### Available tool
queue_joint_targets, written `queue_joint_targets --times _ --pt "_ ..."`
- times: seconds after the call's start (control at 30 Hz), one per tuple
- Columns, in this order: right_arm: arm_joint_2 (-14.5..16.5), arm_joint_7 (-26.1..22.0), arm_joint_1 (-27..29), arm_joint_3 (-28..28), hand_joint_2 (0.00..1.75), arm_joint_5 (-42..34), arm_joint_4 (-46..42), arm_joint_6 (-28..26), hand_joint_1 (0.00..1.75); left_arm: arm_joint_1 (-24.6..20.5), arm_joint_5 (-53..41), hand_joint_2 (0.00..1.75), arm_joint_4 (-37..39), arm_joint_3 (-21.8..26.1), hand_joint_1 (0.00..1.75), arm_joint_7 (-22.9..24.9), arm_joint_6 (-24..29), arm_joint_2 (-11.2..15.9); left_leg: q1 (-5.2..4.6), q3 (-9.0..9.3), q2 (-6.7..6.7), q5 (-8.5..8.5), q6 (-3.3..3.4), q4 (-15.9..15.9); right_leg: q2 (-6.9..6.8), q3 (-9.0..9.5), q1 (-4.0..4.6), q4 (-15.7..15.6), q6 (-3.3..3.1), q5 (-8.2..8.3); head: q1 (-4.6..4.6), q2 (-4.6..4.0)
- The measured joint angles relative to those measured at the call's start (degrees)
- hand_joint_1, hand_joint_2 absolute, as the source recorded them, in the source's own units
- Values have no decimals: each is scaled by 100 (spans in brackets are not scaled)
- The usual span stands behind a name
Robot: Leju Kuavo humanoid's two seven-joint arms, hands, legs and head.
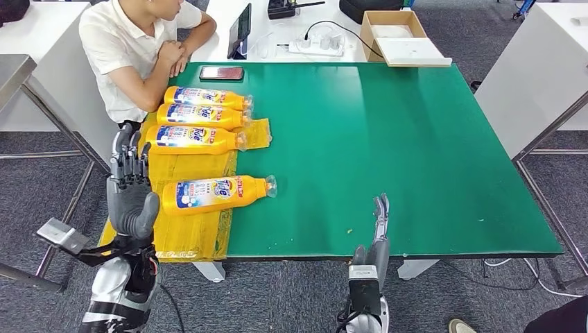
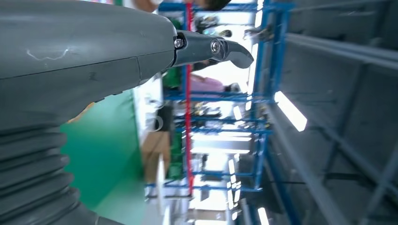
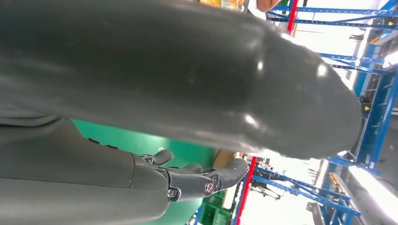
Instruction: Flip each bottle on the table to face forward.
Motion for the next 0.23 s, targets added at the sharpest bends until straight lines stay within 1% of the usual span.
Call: queue_joint_targets --times 0.1,0.23 --pt "21 0 4 -23 0 -24 -22 42 0 165 -19 0 -330 5 0 -23 27 0 0 0 -2 1 0 0 0 2 -1 0 0 1 0 -1" --pt "42 -1 7 -53 0 -32 -41 57 0 271 -24 0 -550 5 0 -30 33 1 -1 0 -2 2 0 0 0 3 -1 0 0 1 -1 0"
